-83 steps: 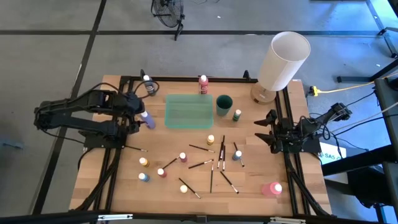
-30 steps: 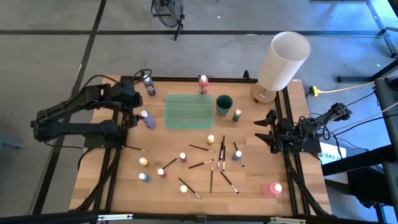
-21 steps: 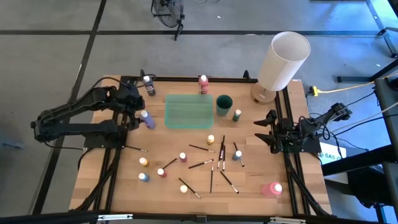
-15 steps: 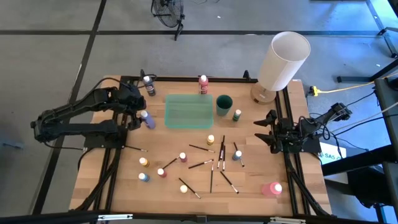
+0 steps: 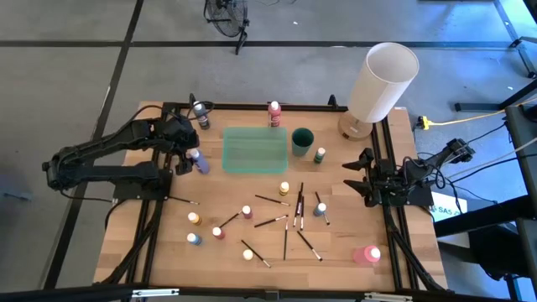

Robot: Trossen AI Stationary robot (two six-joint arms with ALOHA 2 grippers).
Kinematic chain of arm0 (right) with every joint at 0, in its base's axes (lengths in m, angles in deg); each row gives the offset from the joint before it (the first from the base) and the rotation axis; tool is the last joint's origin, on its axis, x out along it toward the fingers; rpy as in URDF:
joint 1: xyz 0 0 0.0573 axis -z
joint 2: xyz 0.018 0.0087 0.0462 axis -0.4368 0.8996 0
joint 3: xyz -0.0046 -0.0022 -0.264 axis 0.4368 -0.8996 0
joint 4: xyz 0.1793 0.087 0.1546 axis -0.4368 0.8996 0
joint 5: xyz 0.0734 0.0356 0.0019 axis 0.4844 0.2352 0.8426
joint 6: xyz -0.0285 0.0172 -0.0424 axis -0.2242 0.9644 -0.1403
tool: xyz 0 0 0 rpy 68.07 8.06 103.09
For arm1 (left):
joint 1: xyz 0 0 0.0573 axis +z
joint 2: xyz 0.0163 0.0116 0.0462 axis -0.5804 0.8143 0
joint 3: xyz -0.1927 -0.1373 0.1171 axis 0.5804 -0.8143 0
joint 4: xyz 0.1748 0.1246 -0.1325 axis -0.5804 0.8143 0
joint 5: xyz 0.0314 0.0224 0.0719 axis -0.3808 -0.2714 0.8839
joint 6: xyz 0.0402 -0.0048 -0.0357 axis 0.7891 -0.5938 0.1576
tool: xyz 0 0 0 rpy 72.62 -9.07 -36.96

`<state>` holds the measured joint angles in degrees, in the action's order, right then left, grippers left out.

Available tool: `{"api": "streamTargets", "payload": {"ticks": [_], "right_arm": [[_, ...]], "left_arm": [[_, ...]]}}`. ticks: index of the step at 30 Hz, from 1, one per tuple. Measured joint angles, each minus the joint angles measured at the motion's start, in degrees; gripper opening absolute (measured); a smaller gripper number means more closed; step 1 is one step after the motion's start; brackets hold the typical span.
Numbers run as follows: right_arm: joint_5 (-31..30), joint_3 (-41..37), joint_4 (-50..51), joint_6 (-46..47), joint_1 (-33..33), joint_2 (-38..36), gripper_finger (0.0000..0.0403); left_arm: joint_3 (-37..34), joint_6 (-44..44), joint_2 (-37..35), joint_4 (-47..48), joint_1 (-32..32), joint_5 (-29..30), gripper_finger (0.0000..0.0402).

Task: Pick & Place Paint Supplies
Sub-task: Put the big light blue paint bottle into the green bin

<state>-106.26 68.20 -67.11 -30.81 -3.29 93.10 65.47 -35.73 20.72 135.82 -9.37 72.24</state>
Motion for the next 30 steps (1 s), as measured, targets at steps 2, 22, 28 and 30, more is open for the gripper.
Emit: {"api": "streamTargets", "payload": {"ticks": [2,22,28,30], "right_arm": [[0.01,0.00,0.00,0.00,0.02,0.00,0.0270],[0.07,0.00,0.00,0.00,0.02,0.00,0.0270],[0.08,0.00,0.00,0.00,0.01,0.00,0.0270],[0.07,0.00,0.00,0.00,0.00,0.00,0.0270]], "left_arm": [[0.00,-0.19,-0.02,0.00,0.00,0.00,0.0334],[0.00,-2.71,-0.01,0.26,-0.02,3.54,0.0333],[0.00,-4.15,0.00,0.26,-0.02,3.54,0.0333],[0.00,-4.76,0.00,0.26,-0.02,3.54,0.0333]]}}
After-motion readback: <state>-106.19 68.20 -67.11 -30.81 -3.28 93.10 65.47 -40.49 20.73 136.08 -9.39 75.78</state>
